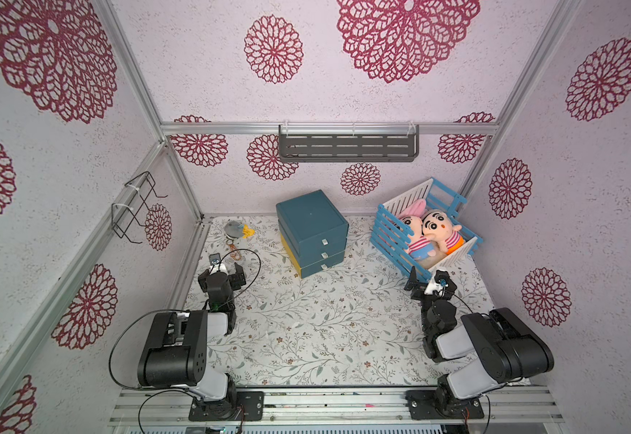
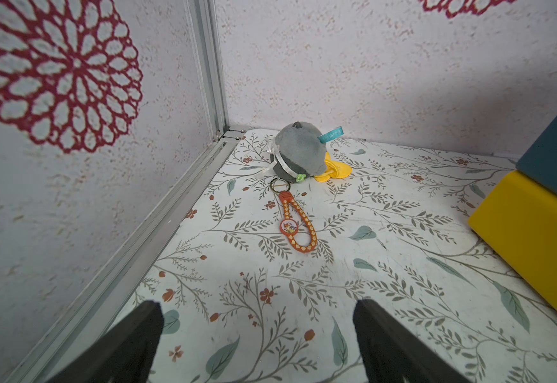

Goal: Place the transparent tape into the drawer according to color
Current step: Reset both arms

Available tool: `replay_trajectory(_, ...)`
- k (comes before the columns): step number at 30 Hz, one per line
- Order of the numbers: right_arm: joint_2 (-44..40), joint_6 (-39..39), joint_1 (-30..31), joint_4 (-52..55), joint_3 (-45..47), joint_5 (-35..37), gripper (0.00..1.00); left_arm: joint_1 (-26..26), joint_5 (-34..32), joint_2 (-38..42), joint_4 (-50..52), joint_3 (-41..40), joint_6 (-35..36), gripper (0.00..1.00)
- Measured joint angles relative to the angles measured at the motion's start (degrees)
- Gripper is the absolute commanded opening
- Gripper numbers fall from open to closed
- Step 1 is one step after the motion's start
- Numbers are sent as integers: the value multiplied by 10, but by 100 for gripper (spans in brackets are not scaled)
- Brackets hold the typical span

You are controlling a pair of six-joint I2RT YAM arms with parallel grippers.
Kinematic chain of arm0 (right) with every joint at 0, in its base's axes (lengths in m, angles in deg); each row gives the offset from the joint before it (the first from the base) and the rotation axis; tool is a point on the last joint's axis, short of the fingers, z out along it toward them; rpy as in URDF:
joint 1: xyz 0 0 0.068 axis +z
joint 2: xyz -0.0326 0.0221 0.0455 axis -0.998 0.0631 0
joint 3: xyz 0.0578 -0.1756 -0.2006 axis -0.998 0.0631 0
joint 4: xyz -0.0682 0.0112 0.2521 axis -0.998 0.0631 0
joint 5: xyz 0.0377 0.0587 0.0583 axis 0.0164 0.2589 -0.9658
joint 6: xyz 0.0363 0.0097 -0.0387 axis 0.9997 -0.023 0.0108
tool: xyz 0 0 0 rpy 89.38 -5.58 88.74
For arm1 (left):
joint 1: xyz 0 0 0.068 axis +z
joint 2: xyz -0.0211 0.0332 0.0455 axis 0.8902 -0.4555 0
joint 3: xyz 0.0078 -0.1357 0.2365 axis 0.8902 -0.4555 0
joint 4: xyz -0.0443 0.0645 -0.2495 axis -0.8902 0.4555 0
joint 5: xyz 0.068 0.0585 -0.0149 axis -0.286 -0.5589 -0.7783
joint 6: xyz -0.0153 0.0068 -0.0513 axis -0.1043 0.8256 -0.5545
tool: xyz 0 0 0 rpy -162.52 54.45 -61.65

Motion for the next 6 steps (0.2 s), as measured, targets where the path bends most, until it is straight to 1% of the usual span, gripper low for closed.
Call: replay_trajectory(6, 0, -2, 0, 1, 0, 0, 99, 0, 2, 0, -6, 0, 0, 97)
